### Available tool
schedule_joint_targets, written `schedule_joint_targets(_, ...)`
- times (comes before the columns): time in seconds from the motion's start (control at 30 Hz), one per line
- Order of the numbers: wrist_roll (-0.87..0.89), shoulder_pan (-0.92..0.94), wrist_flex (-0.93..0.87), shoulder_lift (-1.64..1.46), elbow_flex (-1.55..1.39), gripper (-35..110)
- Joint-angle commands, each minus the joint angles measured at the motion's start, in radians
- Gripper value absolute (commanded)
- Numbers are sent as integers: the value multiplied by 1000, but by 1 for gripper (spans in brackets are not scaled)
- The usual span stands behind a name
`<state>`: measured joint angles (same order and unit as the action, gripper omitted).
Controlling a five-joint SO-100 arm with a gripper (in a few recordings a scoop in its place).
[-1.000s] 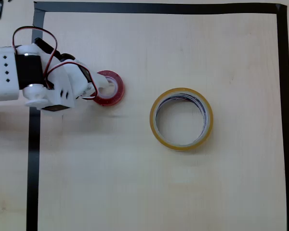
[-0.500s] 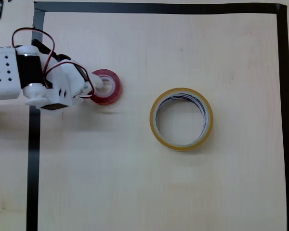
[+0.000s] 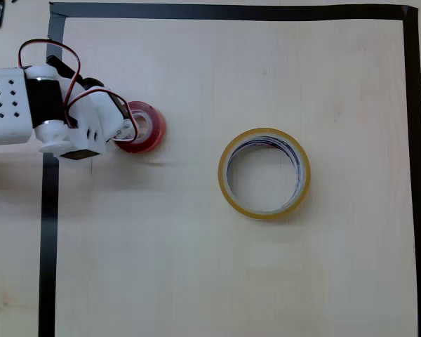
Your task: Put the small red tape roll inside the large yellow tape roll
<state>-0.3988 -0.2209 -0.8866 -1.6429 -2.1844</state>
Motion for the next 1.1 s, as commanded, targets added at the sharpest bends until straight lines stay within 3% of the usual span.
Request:
schedule_joint_targets(0.0,-3,25,-120,-178,109,0)
schedule_joint_targets(0.13,-3,83,-227,-288,334,0)
schedule_joint_targets(0.37,54,201,-167,-163,661,0)
schedule_joint_targets(0.73,150,247,-137,249,1020,0)
schedule_joint_targets(1.07,172,264,-285,632,1482,0)
